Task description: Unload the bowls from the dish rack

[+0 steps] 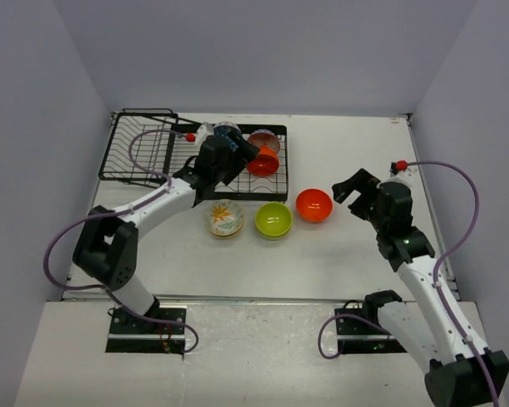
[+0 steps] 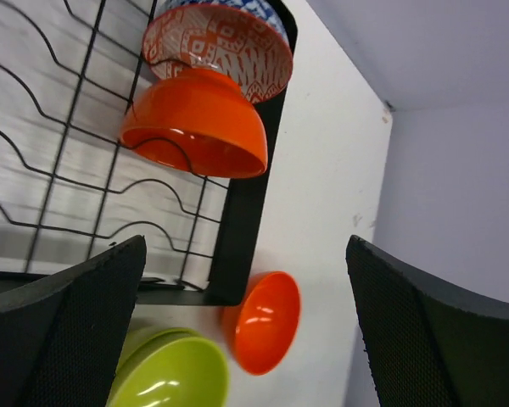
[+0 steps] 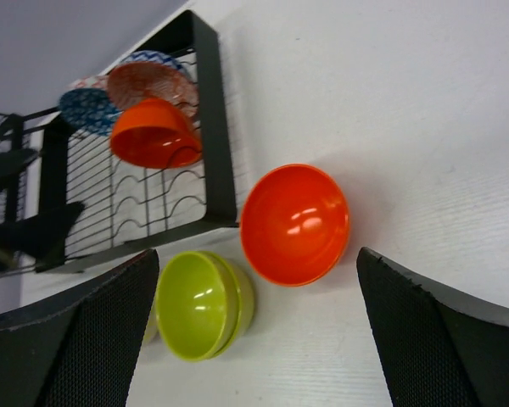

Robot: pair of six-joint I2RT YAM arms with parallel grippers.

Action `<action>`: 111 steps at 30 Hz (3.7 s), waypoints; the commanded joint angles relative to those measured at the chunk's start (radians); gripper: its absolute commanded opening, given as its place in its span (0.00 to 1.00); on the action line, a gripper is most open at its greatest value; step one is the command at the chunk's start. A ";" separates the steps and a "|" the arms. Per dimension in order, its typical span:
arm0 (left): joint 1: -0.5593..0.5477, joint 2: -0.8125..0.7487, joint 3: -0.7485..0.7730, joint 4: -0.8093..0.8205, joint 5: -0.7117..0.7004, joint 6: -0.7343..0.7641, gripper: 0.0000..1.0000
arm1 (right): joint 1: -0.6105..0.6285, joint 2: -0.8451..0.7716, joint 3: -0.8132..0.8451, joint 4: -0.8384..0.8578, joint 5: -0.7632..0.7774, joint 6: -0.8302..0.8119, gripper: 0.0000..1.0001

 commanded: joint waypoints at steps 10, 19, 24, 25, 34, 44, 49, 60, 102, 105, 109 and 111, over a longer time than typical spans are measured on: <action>-0.021 0.265 0.081 0.232 -0.088 -0.531 0.88 | -0.003 -0.259 -0.096 0.008 -0.268 0.023 0.99; -0.020 0.415 0.164 0.292 -0.097 -0.560 0.73 | -0.003 -0.257 -0.079 0.019 -0.303 -0.019 0.99; -0.020 0.466 0.239 0.252 -0.134 -0.547 0.62 | -0.003 -0.267 -0.074 0.022 -0.316 -0.036 0.99; -0.020 0.469 0.238 0.260 -0.134 -0.545 0.54 | -0.003 -0.276 -0.074 0.022 -0.314 -0.039 0.99; -0.023 0.492 0.236 0.288 -0.099 -0.533 0.08 | -0.003 -0.313 -0.087 0.024 -0.277 -0.049 0.99; -0.027 0.483 0.175 0.427 -0.056 -0.542 0.00 | -0.003 -0.352 -0.082 0.022 -0.290 -0.055 0.99; -0.039 0.440 0.144 0.499 -0.041 -0.533 0.00 | -0.003 -0.346 -0.076 0.022 -0.285 -0.062 0.99; -0.069 0.255 -0.048 0.679 -0.033 -0.440 0.00 | -0.003 -0.314 -0.048 0.022 -0.264 -0.070 0.99; -0.731 -0.132 0.016 -0.327 0.228 1.544 0.00 | 0.379 0.335 0.507 -0.633 -0.216 -0.374 0.75; -0.747 -0.115 0.052 -0.356 0.188 1.552 0.00 | 0.395 0.355 0.473 -0.645 -0.170 -0.366 0.63; -0.747 -0.098 0.092 -0.389 0.167 1.558 0.00 | 0.402 0.362 0.463 -0.661 -0.138 -0.362 0.37; -0.747 -0.086 0.113 -0.406 0.139 1.561 0.00 | 0.404 0.358 0.467 -0.662 -0.127 -0.355 0.16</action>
